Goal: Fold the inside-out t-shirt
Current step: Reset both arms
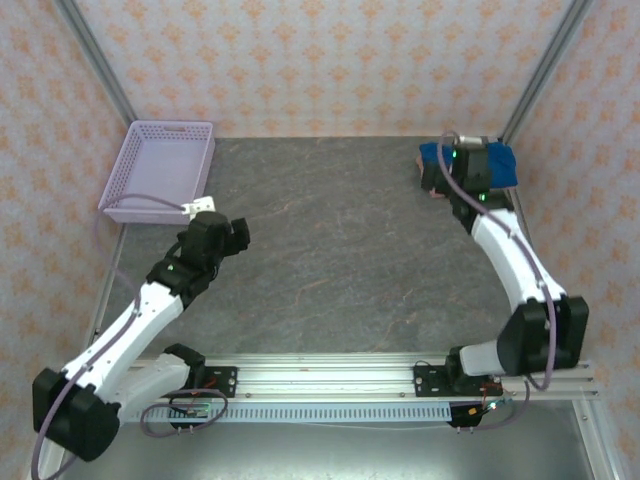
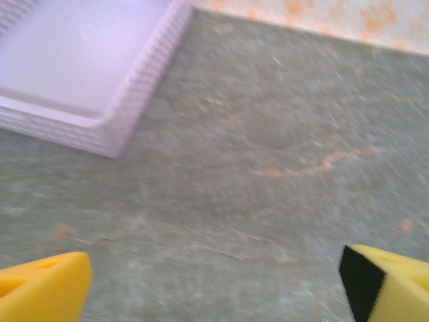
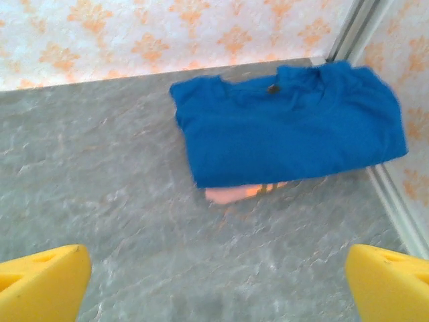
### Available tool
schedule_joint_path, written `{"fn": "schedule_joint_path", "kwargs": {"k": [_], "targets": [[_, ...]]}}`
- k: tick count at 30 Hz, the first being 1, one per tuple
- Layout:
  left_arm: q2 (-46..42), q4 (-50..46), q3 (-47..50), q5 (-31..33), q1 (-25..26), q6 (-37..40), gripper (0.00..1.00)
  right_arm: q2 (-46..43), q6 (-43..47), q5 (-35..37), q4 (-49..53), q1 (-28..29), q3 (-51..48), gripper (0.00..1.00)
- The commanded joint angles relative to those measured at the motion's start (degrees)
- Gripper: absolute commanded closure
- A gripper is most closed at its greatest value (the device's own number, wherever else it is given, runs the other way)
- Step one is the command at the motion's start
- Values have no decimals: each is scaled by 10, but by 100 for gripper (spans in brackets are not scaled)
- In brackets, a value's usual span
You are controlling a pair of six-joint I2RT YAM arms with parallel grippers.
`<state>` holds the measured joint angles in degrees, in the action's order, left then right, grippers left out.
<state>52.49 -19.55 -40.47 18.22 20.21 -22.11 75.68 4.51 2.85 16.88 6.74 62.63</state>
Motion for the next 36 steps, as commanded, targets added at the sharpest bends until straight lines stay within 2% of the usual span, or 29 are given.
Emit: {"fn": "schedule_joint_path", "kwargs": {"k": [1,4,8,10,12,15,18,22,25,27,28,29,30,36], "targets": [[-48,44,45,148,-4,26,0,-56,-35,20,-108,9,-127,1],[-61,100,91,208,-13,58,0,-75,-57,46,-170,14,-218,1],[-9,253,154,203,-32,148,0,-45,-65,88,-281,16,-295,1],[31,325,175,187,-47,182,0,-19,-53,98,-377,16,-335,1],[76,404,196,142,-75,194,0,17,-46,106,-441,17,-356,1],[134,560,236,62,-103,207,0,50,-19,118,-455,16,-338,1],[206,576,204,23,-122,215,0,78,14,105,-541,6,-354,1],[263,606,180,-18,-139,225,0,95,-12,53,-591,-28,-381,1],[334,686,190,-35,-145,227,0,126,-3,22,-671,-33,-407,1],[329,623,165,-44,-151,219,0,117,-9,19,-626,-36,-393,1],[337,650,170,-56,-160,218,0,123,-10,23,-643,-37,-395,1],[330,621,164,-61,-164,213,0,115,-12,24,-624,-38,-392,1],[334,642,168,-60,-163,215,0,116,-13,20,-625,-39,-392,1],[332,630,166,-61,-163,214,0,118,-14,13,-624,-42,-390,1]]}}
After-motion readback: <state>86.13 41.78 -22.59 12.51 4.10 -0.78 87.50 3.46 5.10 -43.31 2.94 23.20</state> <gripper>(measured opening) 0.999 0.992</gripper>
